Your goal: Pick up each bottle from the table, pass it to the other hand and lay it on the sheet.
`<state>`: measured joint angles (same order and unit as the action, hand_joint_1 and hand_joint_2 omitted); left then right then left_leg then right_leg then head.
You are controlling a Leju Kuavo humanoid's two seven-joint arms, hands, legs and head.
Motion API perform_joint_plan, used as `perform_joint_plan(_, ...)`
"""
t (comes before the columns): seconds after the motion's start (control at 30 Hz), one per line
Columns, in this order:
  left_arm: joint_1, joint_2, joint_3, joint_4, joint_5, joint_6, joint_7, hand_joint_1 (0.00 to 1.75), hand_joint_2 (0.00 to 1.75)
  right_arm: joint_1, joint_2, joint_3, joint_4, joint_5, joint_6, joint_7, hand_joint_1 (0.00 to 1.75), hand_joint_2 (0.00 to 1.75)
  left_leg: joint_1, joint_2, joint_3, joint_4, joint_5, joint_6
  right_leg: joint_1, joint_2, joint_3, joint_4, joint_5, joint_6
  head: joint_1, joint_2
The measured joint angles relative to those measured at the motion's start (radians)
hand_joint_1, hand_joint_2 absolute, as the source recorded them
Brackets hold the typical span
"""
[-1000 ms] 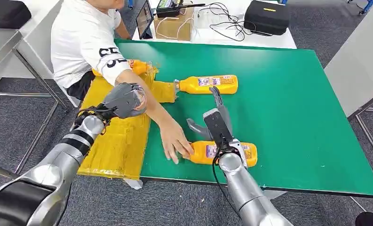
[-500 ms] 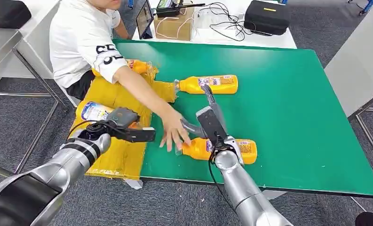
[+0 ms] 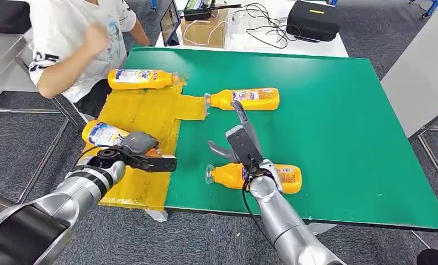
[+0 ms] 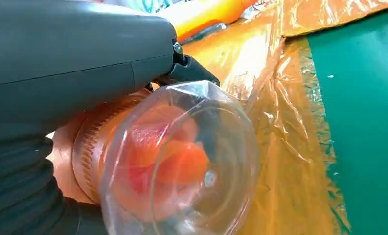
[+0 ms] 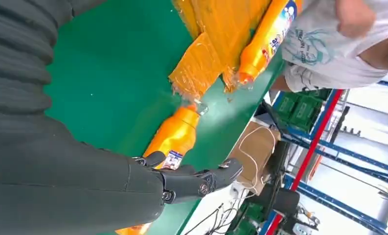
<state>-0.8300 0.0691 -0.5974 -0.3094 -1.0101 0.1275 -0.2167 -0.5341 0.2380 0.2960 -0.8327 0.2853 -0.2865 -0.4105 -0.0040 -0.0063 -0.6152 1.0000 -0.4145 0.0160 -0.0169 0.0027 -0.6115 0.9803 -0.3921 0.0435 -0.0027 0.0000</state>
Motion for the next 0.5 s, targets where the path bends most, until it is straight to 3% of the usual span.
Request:
perform_joint_plan(0.17, 0.024, 0.001, 0.039, 0.001, 0.053, 0.101, -0.045, 0.00, 1.75, -0.014, 0.003, 0.005, 0.028, 0.011, -0.002, 0.003, 0.00, 1.75, 0.000, -0.001, 0.000, 0.000, 0.000, 0.000, 0.000, 0.000, 0.000, 0.000, 0.000, 0.000, 0.000, 0.000)
perform_joint_plan(0.5, 0.058, 0.001, 0.157, -0.003, 0.165, 0.070, -0.245, 0.00, 1.75, -0.037, 0.003, 0.017, 0.077, 0.025, 0.004, 0.015, 0.00, 1.75, 0.000, 0.000, 0.000, 0.000, 0.000, 0.000, 0.000, 0.000, 0.000, 0.000, 0.000, 0.000, 0.000, 0.000)
